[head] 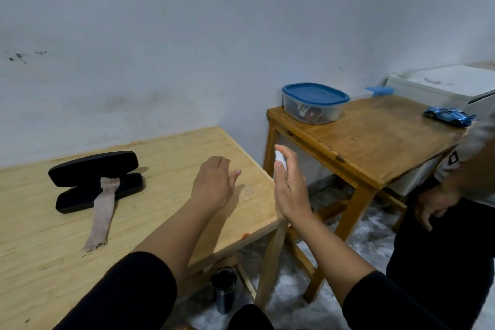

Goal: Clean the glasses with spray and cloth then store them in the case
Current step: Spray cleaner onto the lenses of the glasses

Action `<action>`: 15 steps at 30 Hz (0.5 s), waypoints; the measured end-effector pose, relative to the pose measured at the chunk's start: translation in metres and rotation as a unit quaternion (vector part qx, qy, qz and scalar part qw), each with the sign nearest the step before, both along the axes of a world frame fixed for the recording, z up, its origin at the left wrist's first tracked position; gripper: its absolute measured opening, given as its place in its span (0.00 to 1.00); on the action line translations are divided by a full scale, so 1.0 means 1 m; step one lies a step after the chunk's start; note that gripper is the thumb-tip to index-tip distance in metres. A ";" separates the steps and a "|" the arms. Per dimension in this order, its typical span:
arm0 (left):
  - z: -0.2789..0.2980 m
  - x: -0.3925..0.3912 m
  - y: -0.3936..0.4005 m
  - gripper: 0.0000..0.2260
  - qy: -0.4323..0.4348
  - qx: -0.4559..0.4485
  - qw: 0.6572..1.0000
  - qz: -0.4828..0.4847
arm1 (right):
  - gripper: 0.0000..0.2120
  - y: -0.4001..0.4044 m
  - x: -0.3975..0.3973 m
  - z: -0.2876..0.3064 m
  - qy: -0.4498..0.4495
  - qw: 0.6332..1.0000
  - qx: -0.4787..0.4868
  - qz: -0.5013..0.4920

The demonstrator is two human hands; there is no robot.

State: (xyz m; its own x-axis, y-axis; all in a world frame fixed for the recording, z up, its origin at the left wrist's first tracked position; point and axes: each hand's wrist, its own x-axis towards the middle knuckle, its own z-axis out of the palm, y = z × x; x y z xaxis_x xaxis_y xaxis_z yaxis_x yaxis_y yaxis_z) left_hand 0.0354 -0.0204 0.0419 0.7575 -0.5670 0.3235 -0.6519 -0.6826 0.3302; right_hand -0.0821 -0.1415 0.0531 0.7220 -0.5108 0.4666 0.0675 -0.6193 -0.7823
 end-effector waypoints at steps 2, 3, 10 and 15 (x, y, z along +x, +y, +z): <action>0.006 0.005 0.004 0.24 -0.044 0.003 0.999 0.002 | 0.17 0.002 0.009 0.002 0.000 1.000 -0.003 0.013; 0.008 0.008 0.007 0.26 -0.058 0.003 0.998 0.006 | 0.17 0.003 0.014 0.003 -0.005 1.000 -0.008 0.021; 0.029 0.030 0.052 0.29 -0.058 0.063 0.994 0.064 | 0.17 0.031 0.062 0.012 -0.034 0.995 -0.026 0.089; 0.042 0.039 0.111 0.24 -0.074 0.063 0.983 0.157 | 0.16 0.070 0.096 0.016 -0.060 0.985 -0.048 0.156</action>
